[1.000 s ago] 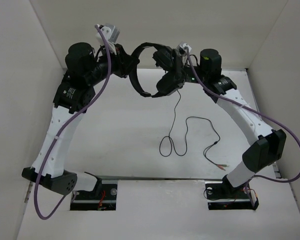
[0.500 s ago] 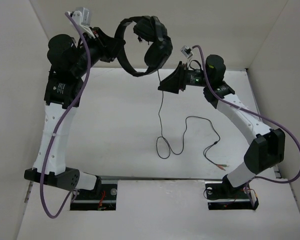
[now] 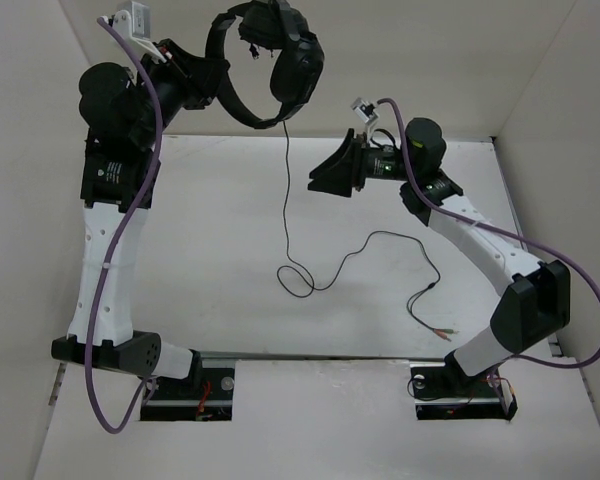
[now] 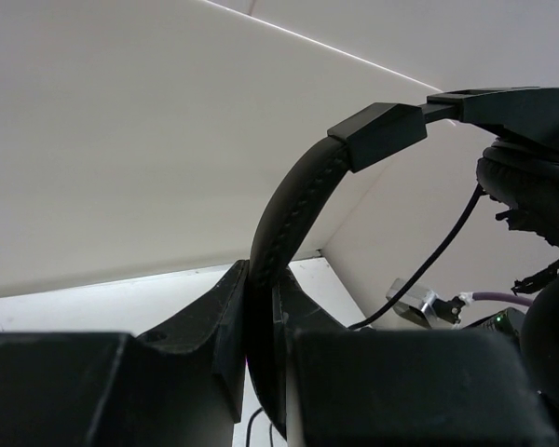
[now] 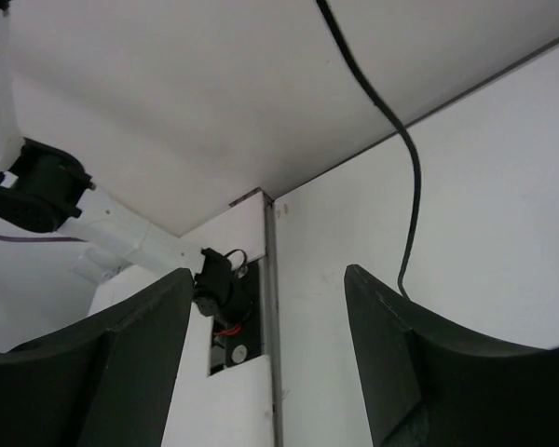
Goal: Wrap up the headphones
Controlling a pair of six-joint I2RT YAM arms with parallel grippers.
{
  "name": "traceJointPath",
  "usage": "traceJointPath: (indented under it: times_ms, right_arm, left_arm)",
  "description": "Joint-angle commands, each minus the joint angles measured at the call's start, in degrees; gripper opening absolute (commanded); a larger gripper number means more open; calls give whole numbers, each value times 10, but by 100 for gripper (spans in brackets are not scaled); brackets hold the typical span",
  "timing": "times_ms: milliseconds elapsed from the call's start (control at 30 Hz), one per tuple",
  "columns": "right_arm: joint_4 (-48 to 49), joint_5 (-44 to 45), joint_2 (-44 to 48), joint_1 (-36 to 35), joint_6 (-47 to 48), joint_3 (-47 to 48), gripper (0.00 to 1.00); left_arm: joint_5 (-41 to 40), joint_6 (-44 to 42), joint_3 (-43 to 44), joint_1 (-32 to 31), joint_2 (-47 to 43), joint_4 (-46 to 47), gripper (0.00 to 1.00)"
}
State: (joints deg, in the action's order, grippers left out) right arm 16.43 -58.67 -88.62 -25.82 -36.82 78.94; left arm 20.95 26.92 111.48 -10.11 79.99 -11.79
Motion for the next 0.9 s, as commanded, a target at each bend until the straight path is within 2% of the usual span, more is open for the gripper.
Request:
traceJointPath:
  times_ms: [0,300,567,867]
  right_arm:
    - [25,51,-8,23,44,29,72]
    - [-57,157,-45,3,170,84,71]
    - [-60,157,-92,-38,170,135,69]
    - [-61,161,-110,-66,173,143,68]
  left_arm:
    - [5,22,28,0,-22,57,0]
    - [16,29,14,-2,-26,59,0]
    - [21,28,1,-3,-29,59,0]
    - [19,31,17,-5,-14,61,0]
